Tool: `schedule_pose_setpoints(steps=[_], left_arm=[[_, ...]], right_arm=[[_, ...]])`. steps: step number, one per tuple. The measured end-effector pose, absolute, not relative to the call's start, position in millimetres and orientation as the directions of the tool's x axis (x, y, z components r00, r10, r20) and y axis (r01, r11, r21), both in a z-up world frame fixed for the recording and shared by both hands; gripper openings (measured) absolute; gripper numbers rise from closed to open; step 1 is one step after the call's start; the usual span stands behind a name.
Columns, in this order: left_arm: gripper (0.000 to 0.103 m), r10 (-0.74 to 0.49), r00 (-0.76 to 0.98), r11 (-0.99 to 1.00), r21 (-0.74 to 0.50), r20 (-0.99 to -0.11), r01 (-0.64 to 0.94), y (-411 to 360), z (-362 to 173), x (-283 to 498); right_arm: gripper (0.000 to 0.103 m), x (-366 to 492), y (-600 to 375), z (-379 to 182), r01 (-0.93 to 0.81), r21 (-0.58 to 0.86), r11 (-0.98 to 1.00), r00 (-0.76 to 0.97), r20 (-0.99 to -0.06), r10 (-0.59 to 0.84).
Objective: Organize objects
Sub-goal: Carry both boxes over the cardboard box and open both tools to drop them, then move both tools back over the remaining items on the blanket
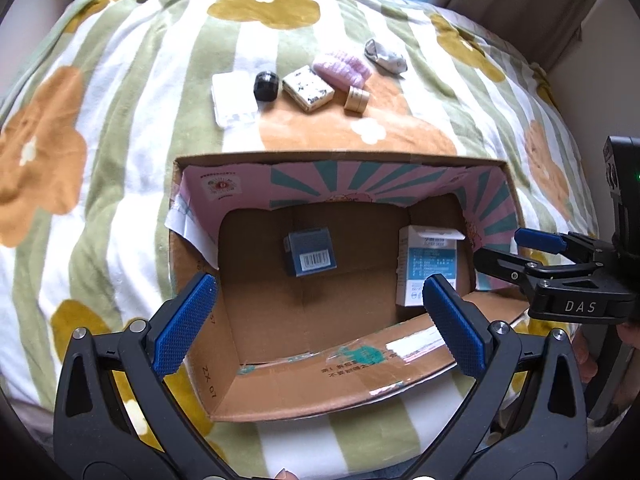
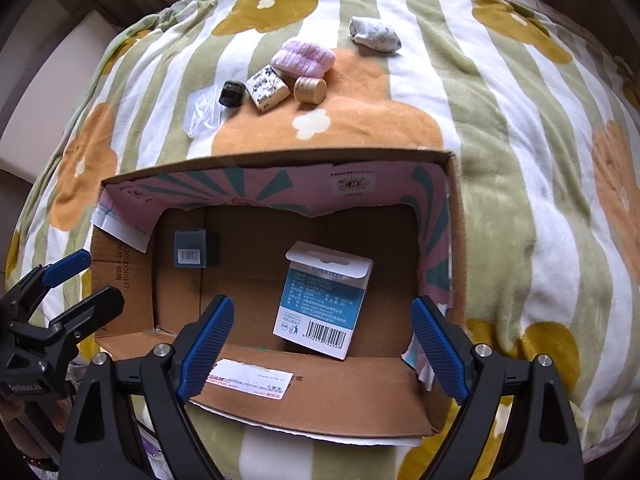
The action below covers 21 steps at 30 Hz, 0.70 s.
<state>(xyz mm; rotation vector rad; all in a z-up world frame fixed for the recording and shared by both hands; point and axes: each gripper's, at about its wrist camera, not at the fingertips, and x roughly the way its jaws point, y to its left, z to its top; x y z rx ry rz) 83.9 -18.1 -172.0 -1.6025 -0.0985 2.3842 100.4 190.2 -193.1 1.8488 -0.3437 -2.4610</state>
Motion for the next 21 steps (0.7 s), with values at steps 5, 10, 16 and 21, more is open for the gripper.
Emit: schedule_pose_setpoints(steps=[5, 10, 16, 21], left_arm=[[0.103, 0.262, -0.382, -0.963, -0.214, -0.886, -0.164, -14.7, -166.3, 81.7], [0.103, 0.248, -0.389, -0.967, -0.204, -0.887, -0.152, -13.3, -167.2, 79.1], [0.103, 0.239, -0.390, -0.971, -0.207, -0.889, -0.122, -21.2, -162.5, 71.4], [0.103, 0.222, -0.429, -0.975, -0.191, -0.875, -0.115, -31.3, -144.5, 58.4]], right_arm=[[0.088, 99.1, 195.3, -191.1, -0.074, 0.179, -0.981, -0.298, -0.943, -0.149], [0.088, 98.8, 196.7, -193.2, -0.062, 0.178, -0.982, -0.297, -0.943, -0.152], [0.088, 93.6, 197.1, -188.9, -0.040, 0.210, -0.977, -0.320, -0.929, -0.187], [0.088, 83.0, 193.7, -174.4, -0.028, 0.214, -0.977, -0.351, -0.917, -0.190]])
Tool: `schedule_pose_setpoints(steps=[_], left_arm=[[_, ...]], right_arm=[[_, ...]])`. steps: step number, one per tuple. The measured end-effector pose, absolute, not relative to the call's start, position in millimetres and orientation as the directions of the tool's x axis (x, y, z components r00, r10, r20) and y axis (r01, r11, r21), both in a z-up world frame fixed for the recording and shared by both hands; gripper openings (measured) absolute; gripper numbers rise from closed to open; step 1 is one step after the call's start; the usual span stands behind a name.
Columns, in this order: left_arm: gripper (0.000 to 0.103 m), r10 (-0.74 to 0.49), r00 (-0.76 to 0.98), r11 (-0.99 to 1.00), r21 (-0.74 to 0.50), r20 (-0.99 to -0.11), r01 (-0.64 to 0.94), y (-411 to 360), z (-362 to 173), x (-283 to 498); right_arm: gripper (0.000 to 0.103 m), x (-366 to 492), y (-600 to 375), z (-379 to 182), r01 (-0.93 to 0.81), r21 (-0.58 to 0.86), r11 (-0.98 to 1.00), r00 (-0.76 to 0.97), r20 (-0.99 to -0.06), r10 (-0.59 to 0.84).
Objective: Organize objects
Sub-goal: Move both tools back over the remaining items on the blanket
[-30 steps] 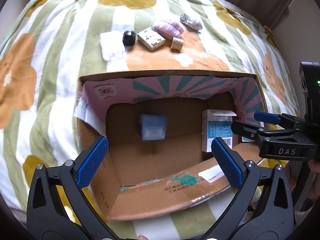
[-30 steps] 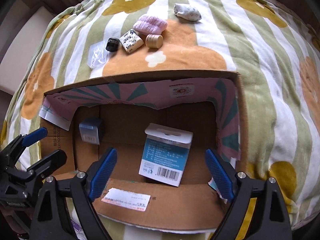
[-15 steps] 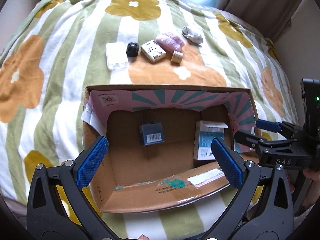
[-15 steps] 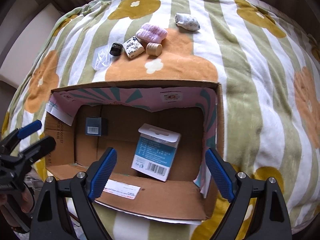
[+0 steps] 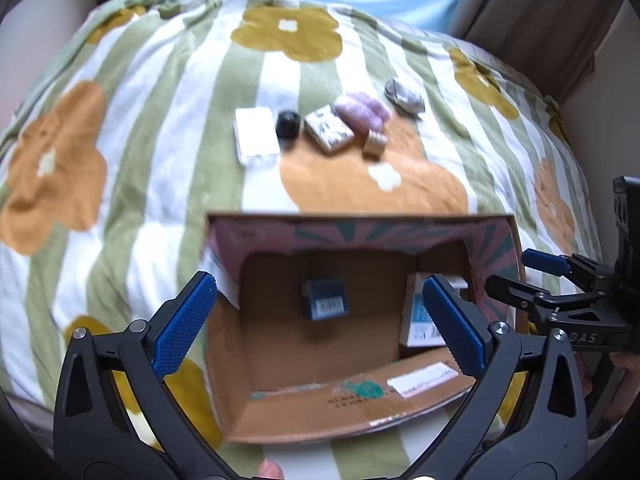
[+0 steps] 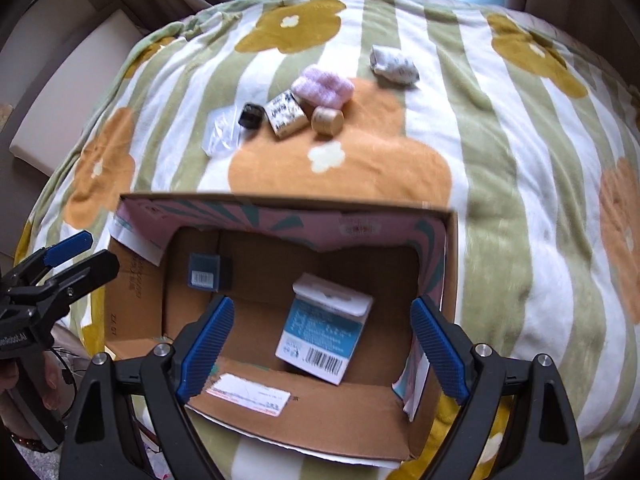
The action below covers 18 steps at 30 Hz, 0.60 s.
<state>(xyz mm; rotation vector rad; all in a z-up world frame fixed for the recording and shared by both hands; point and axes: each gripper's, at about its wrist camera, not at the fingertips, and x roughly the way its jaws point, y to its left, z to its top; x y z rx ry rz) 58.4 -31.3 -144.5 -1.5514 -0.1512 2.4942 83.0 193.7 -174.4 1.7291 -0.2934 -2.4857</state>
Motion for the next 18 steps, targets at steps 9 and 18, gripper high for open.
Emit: schedule_pose_setpoints(steps=[9, 18], left_arm=[[0.103, 0.228, -0.482, -0.973, -0.180, -0.846, -0.144, -50.6, -101.9, 3.0], [0.103, 0.255, -0.477, -0.965, -0.190, -0.841, -0.180, -75.1, -90.2, -76.9]], right_arm=[[0.088, 47.6, 199.8, -135.3, -0.062, 0.279, -0.958, -0.416, -0.880, -0.230], [0.088, -19.3, 204.9, -108.2, -0.118, 0.369, -0.922, -0.485, -0.831, -0.270]])
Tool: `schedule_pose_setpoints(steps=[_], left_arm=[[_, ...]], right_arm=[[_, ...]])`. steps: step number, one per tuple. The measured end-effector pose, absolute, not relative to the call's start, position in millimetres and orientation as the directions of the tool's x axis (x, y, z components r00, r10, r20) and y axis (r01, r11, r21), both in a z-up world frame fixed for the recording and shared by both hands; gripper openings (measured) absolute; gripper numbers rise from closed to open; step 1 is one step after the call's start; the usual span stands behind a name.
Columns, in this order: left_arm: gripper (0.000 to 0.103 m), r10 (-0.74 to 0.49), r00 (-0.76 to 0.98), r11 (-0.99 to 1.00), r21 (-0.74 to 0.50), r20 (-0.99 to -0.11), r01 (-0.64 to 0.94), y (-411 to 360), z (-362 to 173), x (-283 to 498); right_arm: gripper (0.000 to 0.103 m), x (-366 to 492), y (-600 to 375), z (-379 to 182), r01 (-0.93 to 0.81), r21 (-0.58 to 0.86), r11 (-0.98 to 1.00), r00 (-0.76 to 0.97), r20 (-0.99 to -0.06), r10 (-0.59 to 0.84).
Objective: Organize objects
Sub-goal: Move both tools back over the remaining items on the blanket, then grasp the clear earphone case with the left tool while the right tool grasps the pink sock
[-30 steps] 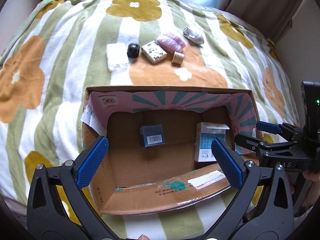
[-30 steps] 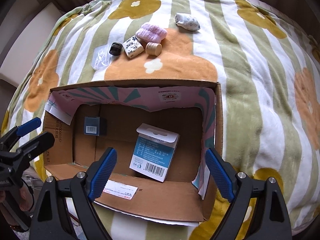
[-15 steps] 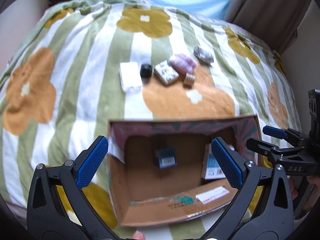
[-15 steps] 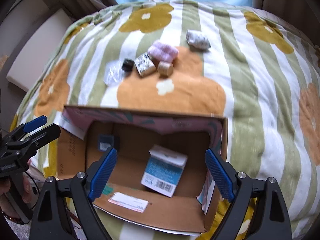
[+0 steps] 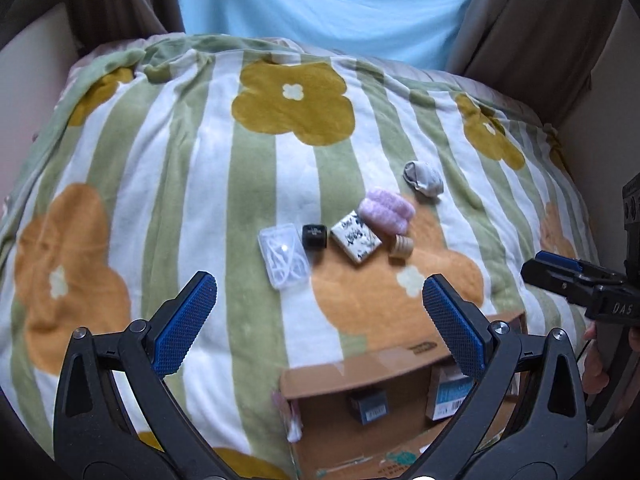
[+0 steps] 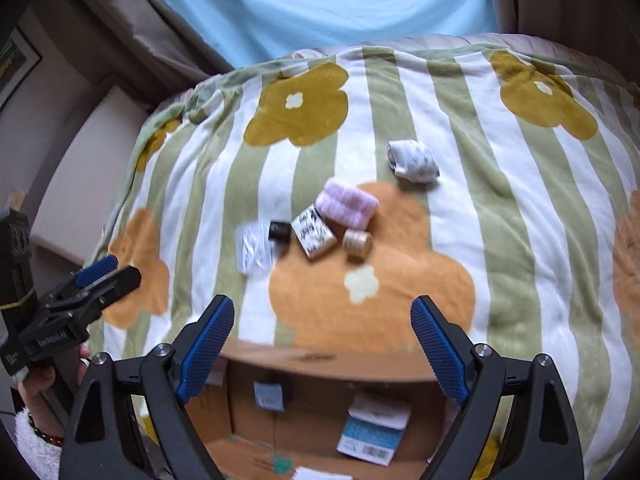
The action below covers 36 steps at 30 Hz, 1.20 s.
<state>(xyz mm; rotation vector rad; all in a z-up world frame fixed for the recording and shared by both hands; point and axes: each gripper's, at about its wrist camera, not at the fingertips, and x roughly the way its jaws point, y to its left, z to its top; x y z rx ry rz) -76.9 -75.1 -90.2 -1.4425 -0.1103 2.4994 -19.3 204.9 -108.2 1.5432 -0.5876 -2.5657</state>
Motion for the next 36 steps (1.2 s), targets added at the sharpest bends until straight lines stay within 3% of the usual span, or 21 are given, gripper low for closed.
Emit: schedule_pose_setpoints(steps=[9, 22, 36], left_arm=[[0.103, 0.277, -0.377, -0.953, -0.203, -0.884, -0.225, -79.4, -152.0, -151.2], [0.102, 0.262, -0.181, -0.946, -0.214, -0.948, -0.245, -57.6, -271.0, -194.1], [0.097, 0.253, -0.159, -0.947, -0.211, -0.954, -0.241, -52.4, -303.7, -200.2]], right_arm=[[0.088, -98.7, 222.1, -134.9, -0.255, 0.503, -0.826, -0.482, -0.807, -0.342], [0.088, -161.2, 223.1, -218.5, -0.424, 0.440, -0.792, -0.386, -0.879, -0.282], [0.088, -181.7, 217.0, -262.3, -0.481, 0.392, -0.784, -0.327, -0.910, -0.255]])
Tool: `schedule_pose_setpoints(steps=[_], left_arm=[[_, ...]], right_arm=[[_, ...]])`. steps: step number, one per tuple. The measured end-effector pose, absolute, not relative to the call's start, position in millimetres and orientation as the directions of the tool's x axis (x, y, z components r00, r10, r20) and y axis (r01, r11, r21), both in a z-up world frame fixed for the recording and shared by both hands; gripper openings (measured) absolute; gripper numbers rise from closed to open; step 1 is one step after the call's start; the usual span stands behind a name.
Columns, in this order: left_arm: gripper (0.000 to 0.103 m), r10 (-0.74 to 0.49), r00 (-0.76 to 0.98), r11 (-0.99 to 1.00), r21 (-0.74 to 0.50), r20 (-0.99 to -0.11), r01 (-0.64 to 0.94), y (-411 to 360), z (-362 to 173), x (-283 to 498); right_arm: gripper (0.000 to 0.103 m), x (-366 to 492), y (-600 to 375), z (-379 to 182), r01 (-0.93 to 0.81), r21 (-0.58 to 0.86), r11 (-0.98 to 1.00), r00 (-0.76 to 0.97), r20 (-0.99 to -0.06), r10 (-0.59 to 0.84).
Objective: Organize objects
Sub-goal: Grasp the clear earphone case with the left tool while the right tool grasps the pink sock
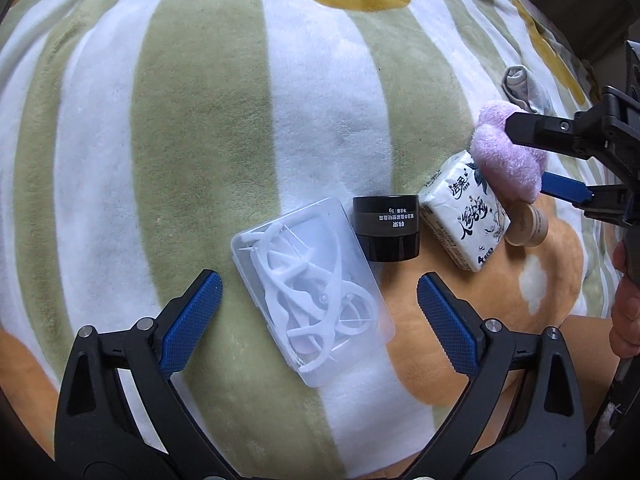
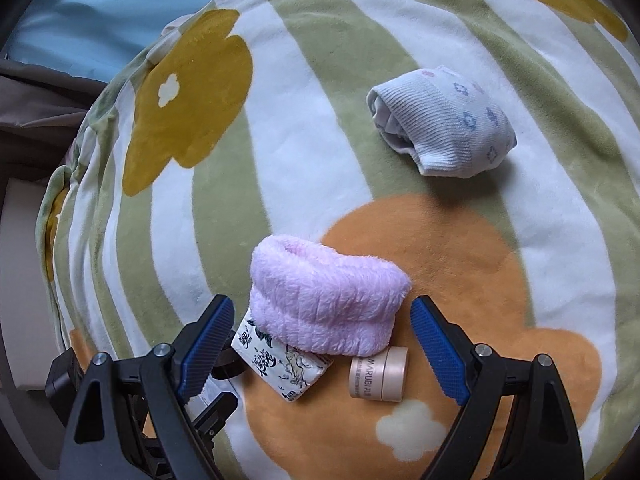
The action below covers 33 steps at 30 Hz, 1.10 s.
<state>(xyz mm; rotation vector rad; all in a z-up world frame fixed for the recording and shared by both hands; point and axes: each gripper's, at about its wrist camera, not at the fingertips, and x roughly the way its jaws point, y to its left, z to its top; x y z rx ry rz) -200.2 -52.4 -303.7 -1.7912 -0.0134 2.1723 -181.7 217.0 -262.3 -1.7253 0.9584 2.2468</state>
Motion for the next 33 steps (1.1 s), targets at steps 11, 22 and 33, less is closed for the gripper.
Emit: schedule_pose_setpoints(steps=[11, 22, 33], left_arm=[[0.074, 0.249, -0.172, -0.952, -0.208, -0.953, -0.224, -55.5, -305.8, -206.9], [0.063, 0.273, -0.175, -0.950, -0.236, -0.946, -0.206, -56.8, -303.1, -209.4], [0.060, 0.296, -0.211, -0.944, -0.252, -0.932, -0.212, -67.7, -284.9, -205.0]], right_arm=[[0.088, -187.7, 212.4, -270.4, -0.497, 0.355, -0.792, -0.313, -0.924, -0.219], [0.058, -183.5, 204.7, -263.2, -0.479, 0.288, -0.829, -0.311, -0.939, -0.146], [0.042, -185.2, 194.2, -240.4, -0.435, 0.252, -0.864, -0.343, -0.934, -0.100]])
